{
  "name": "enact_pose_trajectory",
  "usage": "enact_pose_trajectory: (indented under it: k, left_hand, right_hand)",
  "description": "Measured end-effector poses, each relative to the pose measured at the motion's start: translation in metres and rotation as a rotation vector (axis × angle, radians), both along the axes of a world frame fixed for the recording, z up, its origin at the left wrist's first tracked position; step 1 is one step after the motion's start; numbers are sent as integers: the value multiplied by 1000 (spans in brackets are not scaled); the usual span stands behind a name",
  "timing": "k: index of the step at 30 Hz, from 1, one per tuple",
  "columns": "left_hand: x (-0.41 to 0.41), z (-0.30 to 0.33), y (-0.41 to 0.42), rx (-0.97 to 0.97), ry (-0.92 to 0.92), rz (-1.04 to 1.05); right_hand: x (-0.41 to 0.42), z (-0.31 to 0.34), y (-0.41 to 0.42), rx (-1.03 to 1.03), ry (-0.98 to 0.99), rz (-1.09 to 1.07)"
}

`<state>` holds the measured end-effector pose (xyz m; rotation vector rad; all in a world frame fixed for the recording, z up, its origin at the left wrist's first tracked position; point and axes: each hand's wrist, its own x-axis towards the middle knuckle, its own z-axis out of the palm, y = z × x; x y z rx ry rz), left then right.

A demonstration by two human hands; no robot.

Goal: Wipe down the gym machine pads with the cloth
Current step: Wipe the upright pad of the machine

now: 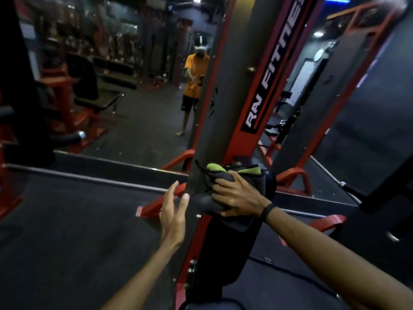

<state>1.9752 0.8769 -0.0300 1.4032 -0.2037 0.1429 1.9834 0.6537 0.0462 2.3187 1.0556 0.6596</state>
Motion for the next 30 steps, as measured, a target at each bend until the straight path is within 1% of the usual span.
enact_pose_trajectory:
  k: [2,4,8,12,15,17,20,22,25,28,30]
  left_hand:
    - [10,8,10,-12,-14,9]
    - [22,11,18,-22,-29,3]
    - [36,21,22,-3,-58,-77]
    - [46,32,3,16,-100,-176]
    - [57,36,-15,24,-142,-274]
    - [64,44,-25,33,-205,-315]
    - [80,56,-38,11,-255,-354]
    - [99,62,-50,-8,-265,-390]
    - [123,70,-73,-17,-276,-428]
    - [143,75,-100,-3,-264,-530]
    - [153,79,-117,-32,-267,-598]
  right_hand:
    - [0,6,-4,111,-100,-14]
    - [0,11,-7,242,-216,-83]
    - [-7,10,-8,547,-430,-328]
    - [-12,-13,7,757,-602,-557]
    - [-6,-29,23,885,-669,-672]
    - [-1,-37,29,932,-709,-703]
    - [4,-38,31,947,-742,-682]
    - [7,-34,28,936,-771,-662]
    - [11,-29,31,976,-814,-635]
    - [17,-30,37,1007,-855,-660]
    - [16,-33,37,1003,-865,-650]
